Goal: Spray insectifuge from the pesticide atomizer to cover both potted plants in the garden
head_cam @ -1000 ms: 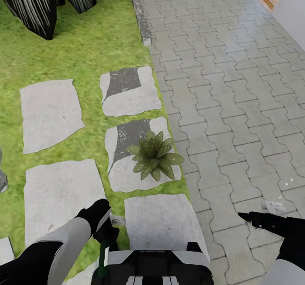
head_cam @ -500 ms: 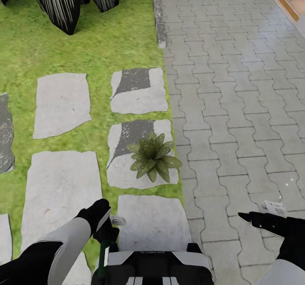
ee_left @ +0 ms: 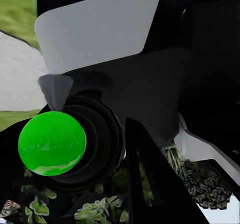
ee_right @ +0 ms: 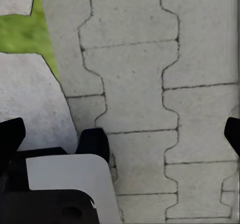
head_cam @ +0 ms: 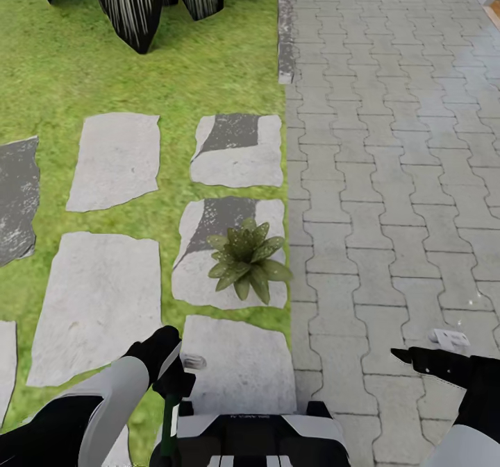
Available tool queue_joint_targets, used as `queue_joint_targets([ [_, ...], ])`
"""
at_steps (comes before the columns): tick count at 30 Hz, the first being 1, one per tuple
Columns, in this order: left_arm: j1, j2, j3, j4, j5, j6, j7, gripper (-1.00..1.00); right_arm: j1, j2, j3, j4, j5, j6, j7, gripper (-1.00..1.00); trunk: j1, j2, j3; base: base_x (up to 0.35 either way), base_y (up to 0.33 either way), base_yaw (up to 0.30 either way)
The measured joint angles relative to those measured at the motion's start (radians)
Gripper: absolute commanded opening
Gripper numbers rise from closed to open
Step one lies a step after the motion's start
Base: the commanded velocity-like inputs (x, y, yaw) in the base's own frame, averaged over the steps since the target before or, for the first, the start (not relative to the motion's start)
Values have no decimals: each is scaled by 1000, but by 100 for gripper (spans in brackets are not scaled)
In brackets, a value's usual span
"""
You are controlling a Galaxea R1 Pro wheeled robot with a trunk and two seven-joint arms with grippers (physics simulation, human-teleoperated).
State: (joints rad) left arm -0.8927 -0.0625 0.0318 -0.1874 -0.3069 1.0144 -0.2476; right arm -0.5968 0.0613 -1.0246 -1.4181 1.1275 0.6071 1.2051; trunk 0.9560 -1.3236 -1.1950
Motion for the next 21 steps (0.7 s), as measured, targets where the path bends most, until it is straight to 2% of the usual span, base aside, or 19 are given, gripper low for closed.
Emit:
queue_joint_targets([
  [10,0,0,0,0,0,0,0,-100,0,-4,-1,0,0,0,-1,100,0,0,2,101,-218,30],
  [15,0,0,0,0,0,0,0,-100,0,-5,0,0,0,0,0,100,0,0,3,118,-126,5],
  [21,0,0,0,0,0,0,0,-100,0,-5,0,1,0,0,0,100,0,0,9,59,-56,112],
])
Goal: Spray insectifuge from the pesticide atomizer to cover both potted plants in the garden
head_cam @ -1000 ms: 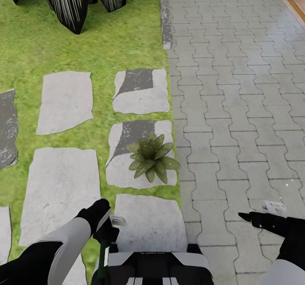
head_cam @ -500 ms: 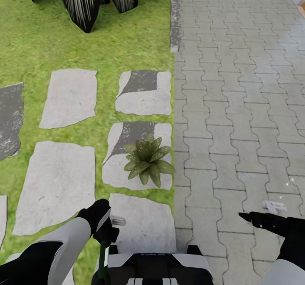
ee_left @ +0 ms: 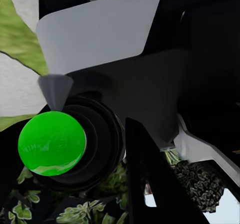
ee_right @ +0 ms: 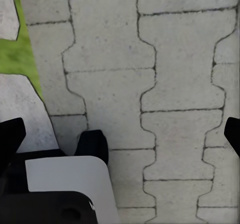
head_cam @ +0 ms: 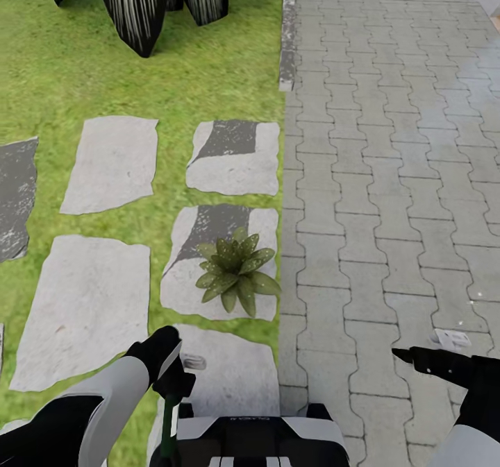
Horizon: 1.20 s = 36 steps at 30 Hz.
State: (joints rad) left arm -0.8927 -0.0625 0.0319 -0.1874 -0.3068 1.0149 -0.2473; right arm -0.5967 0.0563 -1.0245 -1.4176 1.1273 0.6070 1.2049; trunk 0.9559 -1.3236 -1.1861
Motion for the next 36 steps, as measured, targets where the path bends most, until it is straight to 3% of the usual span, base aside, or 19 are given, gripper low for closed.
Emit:
queue_joint_targets([
  [9,-8,-4,-6,0,1,0,1,-100,0,0,0,0,0,0,0,100,0,0,6,2,-2,60],
  [14,-68,-27,-8,-4,-2,0,1,-100,0,-1,0,0,0,0,-1,100,0,0,6,0,0,1],
  [25,-175,-32,-10,-4,-3,0,0,-100,0,-2,0,0,-1,0,-1,100,0,0,12,0,0,-137],
  [30,-179,-34,-10,-2,-3,0,-1,-100,0,-2,0,0,-1,0,-2,100,0,0,15,0,0,-30],
  [36,-179,-54,-9,-1,-2,0,-2,-100,0,-2,-2,0,-1,0,-1,100,0,0,24,0,0,0],
])
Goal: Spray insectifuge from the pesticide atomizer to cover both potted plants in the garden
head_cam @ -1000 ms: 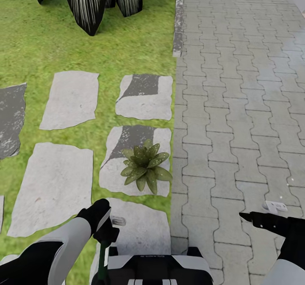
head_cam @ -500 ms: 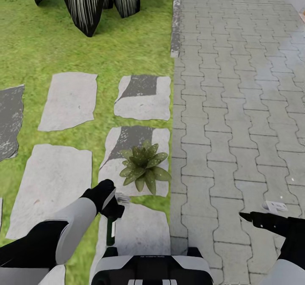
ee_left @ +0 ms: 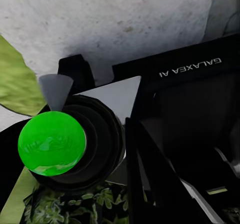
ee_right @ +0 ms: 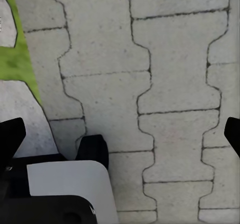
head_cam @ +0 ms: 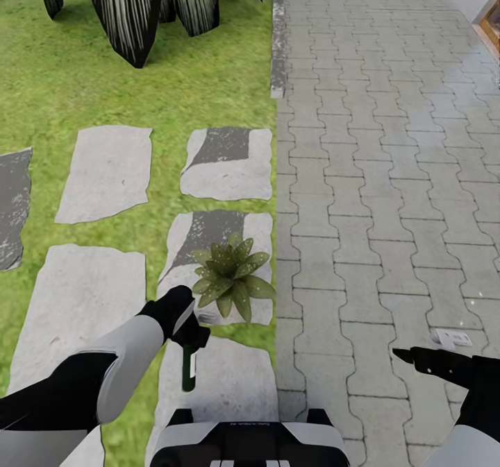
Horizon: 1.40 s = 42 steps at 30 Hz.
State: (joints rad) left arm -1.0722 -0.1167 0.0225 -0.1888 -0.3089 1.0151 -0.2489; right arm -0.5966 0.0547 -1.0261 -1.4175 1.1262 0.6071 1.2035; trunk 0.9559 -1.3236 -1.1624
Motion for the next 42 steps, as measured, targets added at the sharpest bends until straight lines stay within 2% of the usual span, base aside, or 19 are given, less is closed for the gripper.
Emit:
queue_joint_targets([
  [4,1,-11,0,-1,0,0,-1,-100,0,0,0,0,0,0,0,100,0,0,6,0,0,0],
  [13,1,-11,-1,-2,-2,0,-2,-100,0,0,1,0,0,0,1,100,0,0,15,0,0,0],
  [30,1,-11,0,0,-3,0,-2,-100,0,0,1,-1,-1,2,2,100,0,0,31,0,0,-209],
  [42,-14,-10,0,-4,-1,0,-3,-100,0,0,2,0,0,1,2,100,0,0,33,0,0,-22],
])
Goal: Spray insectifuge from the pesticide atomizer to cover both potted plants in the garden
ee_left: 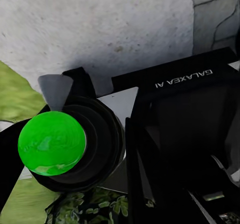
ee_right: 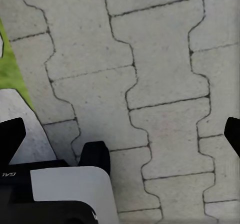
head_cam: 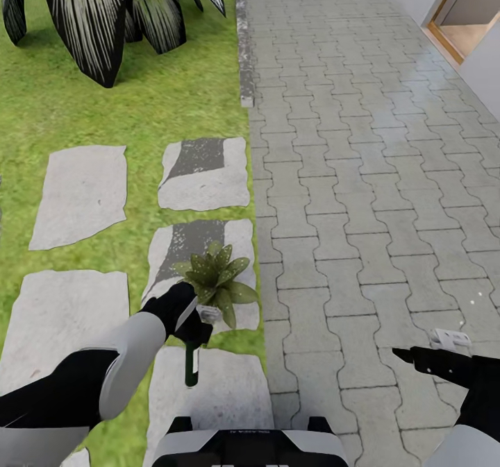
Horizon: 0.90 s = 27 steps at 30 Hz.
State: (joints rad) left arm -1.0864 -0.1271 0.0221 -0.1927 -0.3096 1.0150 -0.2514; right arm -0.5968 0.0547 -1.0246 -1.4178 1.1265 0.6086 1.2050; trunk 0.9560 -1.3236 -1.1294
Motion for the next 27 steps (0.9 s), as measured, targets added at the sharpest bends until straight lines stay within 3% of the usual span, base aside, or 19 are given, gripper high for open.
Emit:
queue_joint_targets([
  [13,-41,-2,4,1,6,0,-3,-100,0,0,0,0,-1,0,0,100,0,0,0,0,0,0],
  [22,22,0,0,3,-2,-1,-1,-100,0,0,0,0,-1,0,0,100,0,0,6,0,0,-127],
  [27,29,0,-1,2,-4,0,0,-100,0,0,0,0,0,0,-1,100,0,0,7,0,0,-17],
])
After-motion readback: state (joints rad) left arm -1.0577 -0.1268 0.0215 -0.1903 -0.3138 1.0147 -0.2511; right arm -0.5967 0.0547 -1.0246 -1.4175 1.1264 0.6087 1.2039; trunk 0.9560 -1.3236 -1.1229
